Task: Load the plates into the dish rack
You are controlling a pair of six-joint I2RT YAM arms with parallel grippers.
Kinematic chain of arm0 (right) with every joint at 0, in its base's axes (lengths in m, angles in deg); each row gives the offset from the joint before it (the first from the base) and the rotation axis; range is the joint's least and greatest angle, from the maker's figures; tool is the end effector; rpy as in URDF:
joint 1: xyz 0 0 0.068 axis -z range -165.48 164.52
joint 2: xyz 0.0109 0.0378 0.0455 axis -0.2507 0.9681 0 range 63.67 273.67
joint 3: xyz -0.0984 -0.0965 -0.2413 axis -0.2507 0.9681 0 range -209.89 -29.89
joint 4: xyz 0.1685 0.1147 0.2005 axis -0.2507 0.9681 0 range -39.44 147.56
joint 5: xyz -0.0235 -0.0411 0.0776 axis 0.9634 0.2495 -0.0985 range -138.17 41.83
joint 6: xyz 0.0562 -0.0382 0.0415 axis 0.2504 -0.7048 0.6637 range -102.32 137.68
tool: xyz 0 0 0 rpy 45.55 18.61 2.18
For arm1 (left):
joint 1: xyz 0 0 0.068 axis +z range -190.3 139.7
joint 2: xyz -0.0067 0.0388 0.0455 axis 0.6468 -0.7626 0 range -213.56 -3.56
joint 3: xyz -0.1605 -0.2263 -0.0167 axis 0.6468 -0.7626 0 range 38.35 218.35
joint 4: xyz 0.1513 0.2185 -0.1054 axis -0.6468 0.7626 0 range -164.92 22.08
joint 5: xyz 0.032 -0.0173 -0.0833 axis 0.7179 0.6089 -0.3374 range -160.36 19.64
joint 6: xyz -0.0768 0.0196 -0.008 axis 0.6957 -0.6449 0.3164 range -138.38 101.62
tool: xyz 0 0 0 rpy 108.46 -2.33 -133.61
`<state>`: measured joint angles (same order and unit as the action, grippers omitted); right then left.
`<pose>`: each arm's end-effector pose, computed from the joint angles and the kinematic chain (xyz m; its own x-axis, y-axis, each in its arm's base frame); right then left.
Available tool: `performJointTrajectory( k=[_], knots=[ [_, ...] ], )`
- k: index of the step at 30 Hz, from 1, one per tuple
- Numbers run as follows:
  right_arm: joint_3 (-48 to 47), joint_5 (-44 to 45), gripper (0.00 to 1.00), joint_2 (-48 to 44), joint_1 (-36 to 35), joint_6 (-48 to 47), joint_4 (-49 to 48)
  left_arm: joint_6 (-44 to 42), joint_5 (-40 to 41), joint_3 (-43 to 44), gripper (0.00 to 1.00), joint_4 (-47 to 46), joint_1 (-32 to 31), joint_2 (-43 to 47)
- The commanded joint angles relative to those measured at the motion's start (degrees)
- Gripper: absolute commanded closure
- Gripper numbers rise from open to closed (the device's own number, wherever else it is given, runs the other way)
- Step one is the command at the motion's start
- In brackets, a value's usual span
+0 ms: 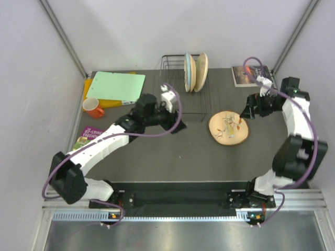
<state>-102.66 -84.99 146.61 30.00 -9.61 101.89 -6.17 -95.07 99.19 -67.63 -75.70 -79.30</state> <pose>0.3249 -0.0474 0.2787 -0.7242 -0.1803 -0.6656 -0.4434 0.8610 0.2492 0.2746 -0.2302 0.3113 -0.4790 0.1047 -0.8716 0.7575 0.5509 -0.3502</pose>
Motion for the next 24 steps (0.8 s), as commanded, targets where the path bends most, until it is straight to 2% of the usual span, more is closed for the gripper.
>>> performJointTrajectory(
  k=[1, 2, 6, 11, 13, 16, 24],
  knots=[
    [-11.8, -18.2, 0.00, 17.5, 7.1, -13.5, 14.4, -13.8, -0.9, -0.3, 0.35, -3.0, -7.8, -4.8],
    [-17.0, -18.9, 0.00, 22.9, 8.1, -15.7, 16.5, -15.3, -0.4, 0.4, 0.36, -2.5, -8.8, -7.4],
    [-27.7, -17.7, 0.00, 32.6, 8.8, -20.8, 21.3, -20.6, 1.3, 3.2, 0.37, -4.4, -11.6, -13.9],
    [-39.8, -16.4, 0.00, 44.3, 8.8, -28.2, 29.4, -20.8, 2.4, 9.5, 0.39, -6.6, -13.4, -24.5],
    [-41.8, -17.0, 0.00, 47.1, 8.9, -30.2, 32.5, -21.2, 2.6, 11.3, 0.41, -6.8, -13.6, -27.5],
    [-41.7, -17.1, 0.00, 50.6, 8.7, -29.6, 32.6, -19.9, 3.1, 15.4, 0.44, -6.0, -13.4, -32.4],
    [-32.5, -11.7, 0.04, 53.7, 6.8, -36.1, 32.8, -17.0, 2.8, 20.6, 0.46, -6.0, -13.5, -41.3]
  ],
)
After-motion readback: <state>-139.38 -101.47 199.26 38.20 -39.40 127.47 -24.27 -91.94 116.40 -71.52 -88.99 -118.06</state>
